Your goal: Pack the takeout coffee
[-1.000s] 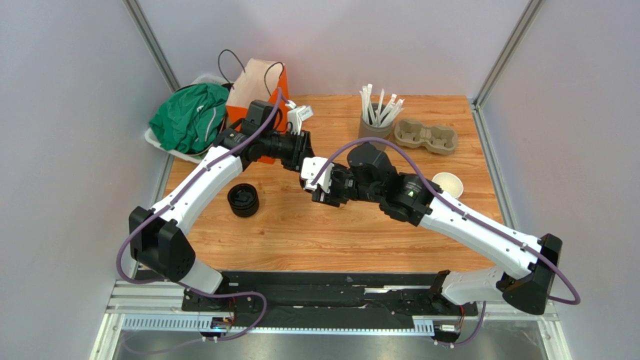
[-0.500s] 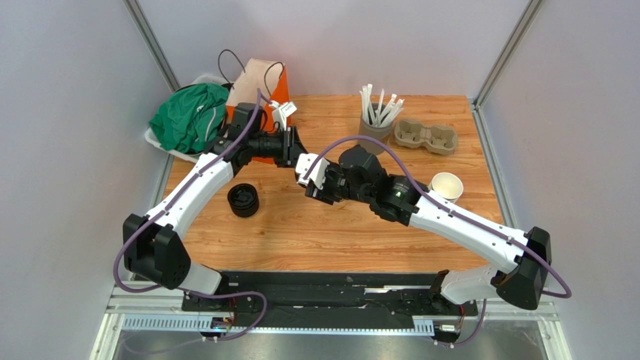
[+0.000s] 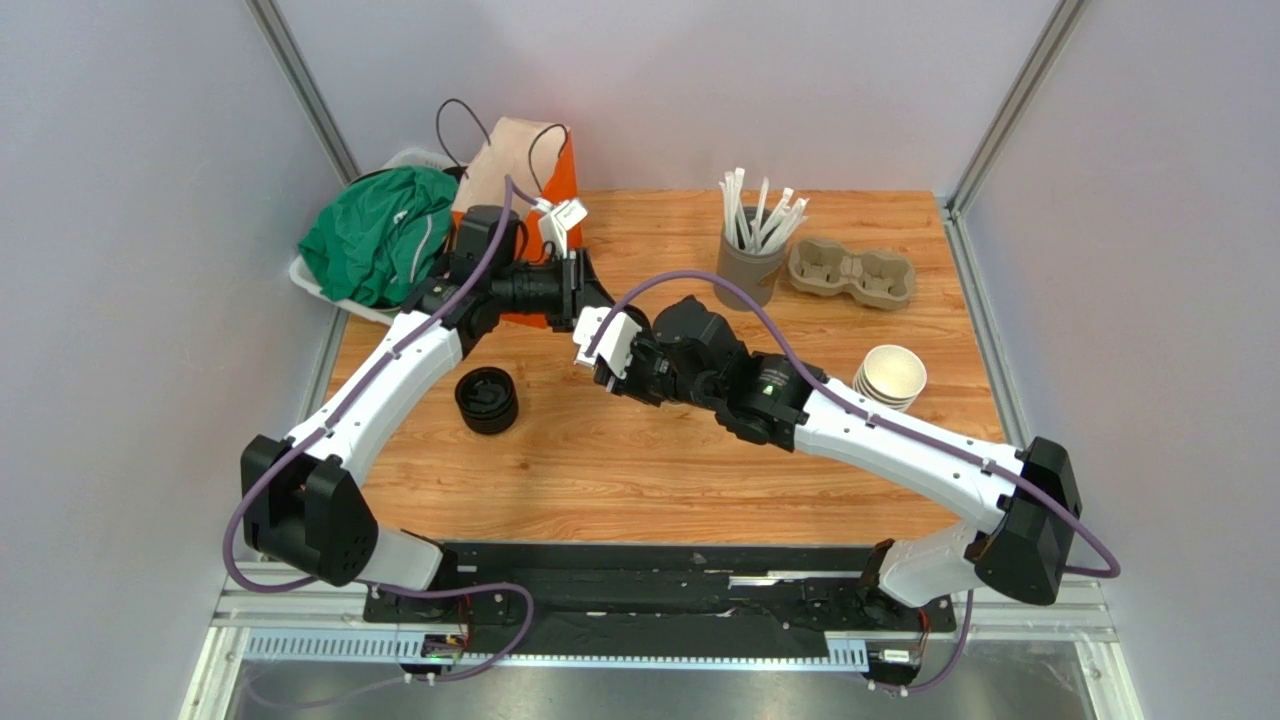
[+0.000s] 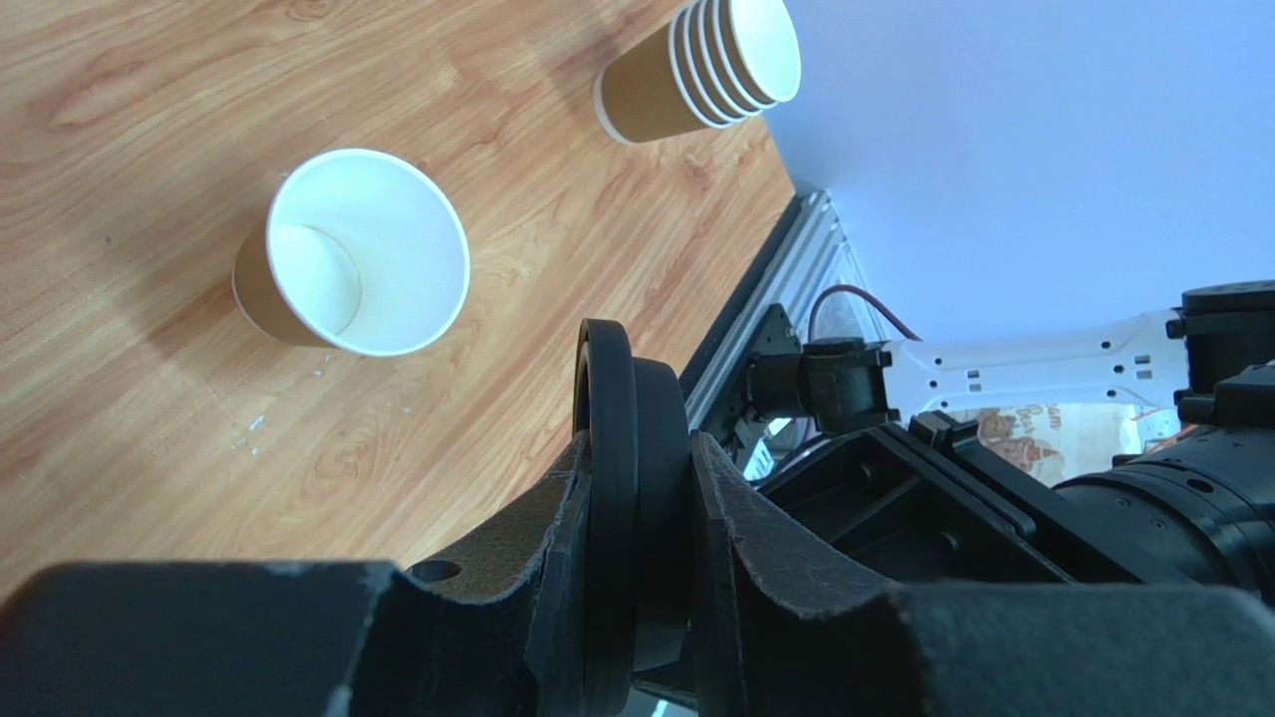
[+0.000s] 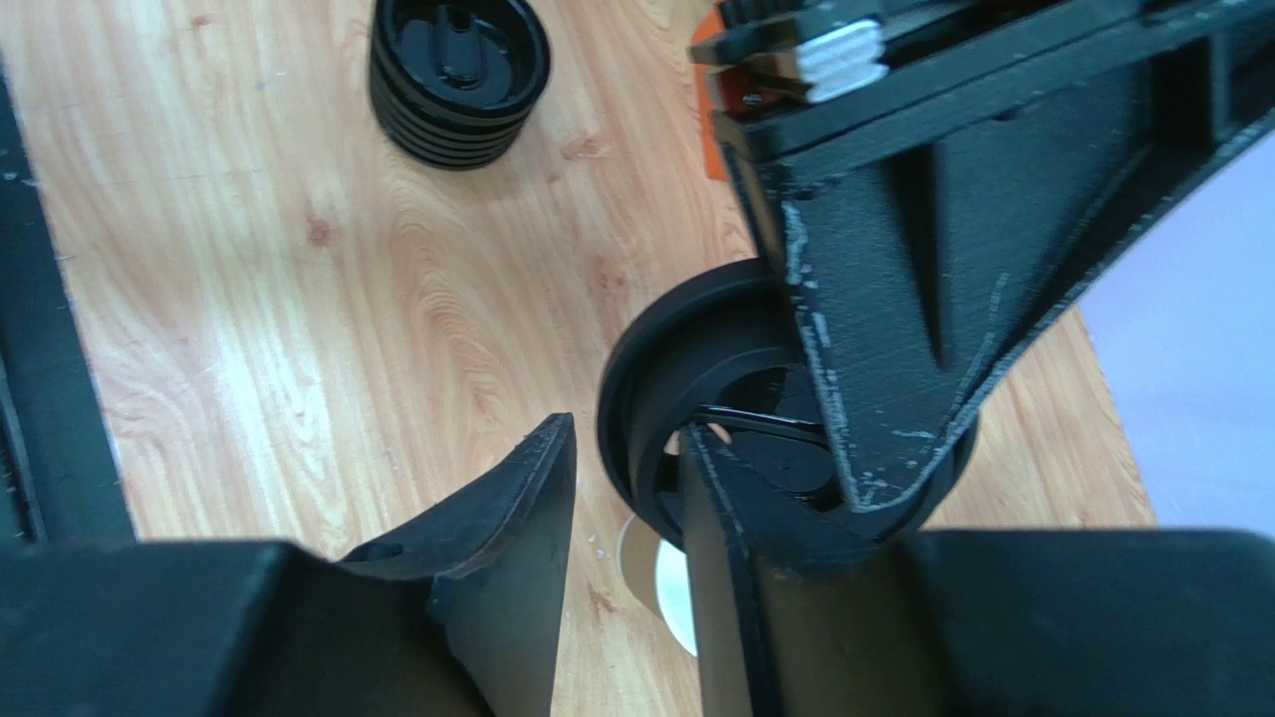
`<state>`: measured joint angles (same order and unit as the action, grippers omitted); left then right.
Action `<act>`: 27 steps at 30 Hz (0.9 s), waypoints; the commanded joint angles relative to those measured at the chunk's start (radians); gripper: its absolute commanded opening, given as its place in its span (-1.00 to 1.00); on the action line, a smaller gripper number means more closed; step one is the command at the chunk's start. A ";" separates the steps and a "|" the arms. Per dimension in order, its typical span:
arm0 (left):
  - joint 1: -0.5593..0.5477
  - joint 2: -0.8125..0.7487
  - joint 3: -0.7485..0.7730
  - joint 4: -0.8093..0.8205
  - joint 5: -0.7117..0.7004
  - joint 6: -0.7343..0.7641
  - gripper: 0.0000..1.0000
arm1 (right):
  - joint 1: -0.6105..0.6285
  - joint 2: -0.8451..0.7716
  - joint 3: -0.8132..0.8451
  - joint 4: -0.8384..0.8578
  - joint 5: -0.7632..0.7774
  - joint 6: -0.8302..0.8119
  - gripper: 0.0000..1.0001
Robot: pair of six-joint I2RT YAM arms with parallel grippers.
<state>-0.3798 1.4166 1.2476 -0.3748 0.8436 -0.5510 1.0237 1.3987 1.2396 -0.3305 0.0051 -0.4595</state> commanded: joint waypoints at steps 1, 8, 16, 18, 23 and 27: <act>-0.001 -0.039 -0.013 0.054 0.037 -0.024 -1.00 | 0.004 0.010 -0.008 0.087 0.045 0.025 -0.44; -0.001 -0.047 -0.023 0.082 0.066 -0.046 -1.00 | 0.006 0.028 -0.006 0.099 0.069 0.019 -0.54; -0.001 -0.050 -0.043 0.102 0.077 -0.050 -0.89 | 0.006 0.031 -0.005 0.093 0.059 0.013 -0.99; -0.001 -0.056 -0.042 0.099 0.075 -0.043 -0.60 | 0.007 0.029 -0.009 0.090 0.059 0.005 -1.00; 0.004 -0.087 -0.034 0.076 0.064 -0.009 -0.11 | 0.006 0.013 -0.003 0.059 0.036 -0.008 -1.00; 0.019 -0.117 -0.019 0.053 0.064 0.011 0.25 | 0.004 0.002 0.014 0.002 0.010 -0.021 -1.00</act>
<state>-0.3683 1.3777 1.2030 -0.3225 0.8593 -0.5552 1.0245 1.4208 1.2346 -0.3027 0.0555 -0.4614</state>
